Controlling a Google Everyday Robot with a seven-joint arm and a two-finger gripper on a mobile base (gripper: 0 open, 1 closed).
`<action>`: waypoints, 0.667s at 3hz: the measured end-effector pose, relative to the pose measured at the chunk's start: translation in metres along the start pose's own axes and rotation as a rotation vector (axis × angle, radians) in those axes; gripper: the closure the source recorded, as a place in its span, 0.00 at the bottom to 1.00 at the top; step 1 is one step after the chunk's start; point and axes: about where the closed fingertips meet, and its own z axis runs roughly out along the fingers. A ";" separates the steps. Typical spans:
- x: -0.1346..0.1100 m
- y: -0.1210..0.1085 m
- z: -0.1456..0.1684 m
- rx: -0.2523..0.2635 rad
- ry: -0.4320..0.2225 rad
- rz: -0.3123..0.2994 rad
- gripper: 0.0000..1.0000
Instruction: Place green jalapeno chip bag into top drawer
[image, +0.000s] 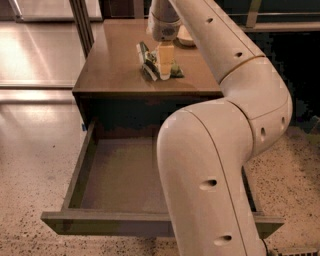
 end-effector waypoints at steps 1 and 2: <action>0.017 -0.004 0.013 -0.005 0.017 0.019 0.00; 0.010 -0.006 0.039 -0.031 -0.026 0.013 0.00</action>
Offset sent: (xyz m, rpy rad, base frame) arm 0.0393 0.0005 -0.0445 0.0353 0.1357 0.0315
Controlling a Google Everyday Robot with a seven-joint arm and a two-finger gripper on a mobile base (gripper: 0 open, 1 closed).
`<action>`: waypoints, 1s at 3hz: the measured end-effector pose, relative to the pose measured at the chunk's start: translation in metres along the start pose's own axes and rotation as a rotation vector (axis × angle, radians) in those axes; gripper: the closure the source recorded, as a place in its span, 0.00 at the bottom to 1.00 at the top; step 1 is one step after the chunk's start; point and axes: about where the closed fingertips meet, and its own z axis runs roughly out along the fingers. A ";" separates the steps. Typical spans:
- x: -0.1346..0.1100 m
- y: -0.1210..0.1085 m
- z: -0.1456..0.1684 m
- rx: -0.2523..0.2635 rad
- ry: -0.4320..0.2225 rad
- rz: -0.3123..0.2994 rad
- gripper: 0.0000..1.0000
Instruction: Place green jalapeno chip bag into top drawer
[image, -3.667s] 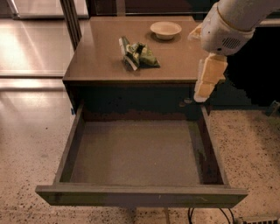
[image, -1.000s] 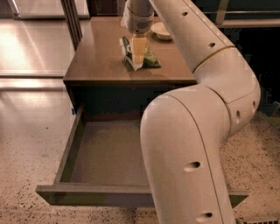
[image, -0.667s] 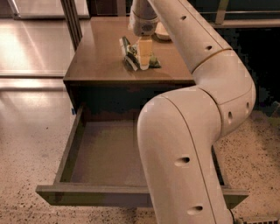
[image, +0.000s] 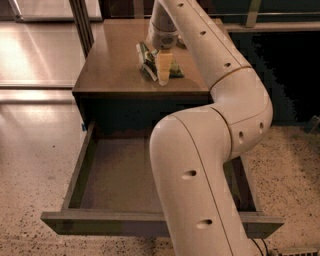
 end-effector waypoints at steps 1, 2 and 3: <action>-0.016 0.000 0.023 -0.033 -0.041 -0.031 0.00; -0.019 -0.006 0.028 -0.012 -0.047 -0.030 0.18; -0.019 -0.006 0.028 -0.012 -0.047 -0.030 0.40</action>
Offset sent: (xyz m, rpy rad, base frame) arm 0.0011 0.0186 -0.0178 0.0199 0.0309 0.0417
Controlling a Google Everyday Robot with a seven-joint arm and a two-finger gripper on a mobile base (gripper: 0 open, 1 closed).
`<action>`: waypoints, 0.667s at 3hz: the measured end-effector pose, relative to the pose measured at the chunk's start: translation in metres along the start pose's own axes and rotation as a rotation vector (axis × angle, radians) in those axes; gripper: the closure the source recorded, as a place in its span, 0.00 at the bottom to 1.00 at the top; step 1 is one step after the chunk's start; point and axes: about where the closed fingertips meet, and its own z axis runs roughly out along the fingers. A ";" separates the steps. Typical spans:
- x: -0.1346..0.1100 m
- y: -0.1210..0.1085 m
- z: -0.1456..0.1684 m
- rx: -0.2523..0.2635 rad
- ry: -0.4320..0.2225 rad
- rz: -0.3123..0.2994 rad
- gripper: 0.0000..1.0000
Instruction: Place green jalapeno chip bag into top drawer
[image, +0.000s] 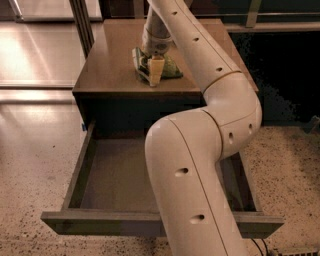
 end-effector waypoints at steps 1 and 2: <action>0.000 0.000 0.000 0.000 0.000 0.000 0.64; -0.005 0.000 -0.026 0.046 -0.067 -0.023 0.88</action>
Offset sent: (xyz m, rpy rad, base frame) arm -0.0472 -0.0132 0.0592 0.1515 -0.0504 0.0825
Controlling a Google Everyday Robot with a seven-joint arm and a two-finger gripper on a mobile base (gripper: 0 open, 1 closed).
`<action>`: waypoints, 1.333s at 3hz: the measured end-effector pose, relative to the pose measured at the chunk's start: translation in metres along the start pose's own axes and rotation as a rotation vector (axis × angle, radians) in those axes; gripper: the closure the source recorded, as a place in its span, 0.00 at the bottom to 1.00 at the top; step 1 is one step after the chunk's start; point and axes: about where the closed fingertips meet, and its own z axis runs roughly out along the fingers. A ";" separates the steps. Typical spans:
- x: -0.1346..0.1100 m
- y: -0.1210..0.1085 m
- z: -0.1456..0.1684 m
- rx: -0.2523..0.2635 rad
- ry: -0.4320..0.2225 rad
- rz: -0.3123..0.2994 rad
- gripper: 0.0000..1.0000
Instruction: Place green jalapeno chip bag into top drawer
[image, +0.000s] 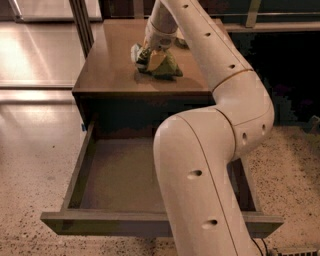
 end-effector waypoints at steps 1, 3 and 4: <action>-0.005 0.011 -0.045 0.039 -0.044 -0.021 1.00; -0.034 0.062 -0.106 0.069 -0.176 -0.078 1.00; -0.057 0.096 -0.113 0.061 -0.251 -0.116 1.00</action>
Offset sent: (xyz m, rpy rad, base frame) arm -0.1370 -0.0326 0.0952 0.1695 -0.0496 0.1317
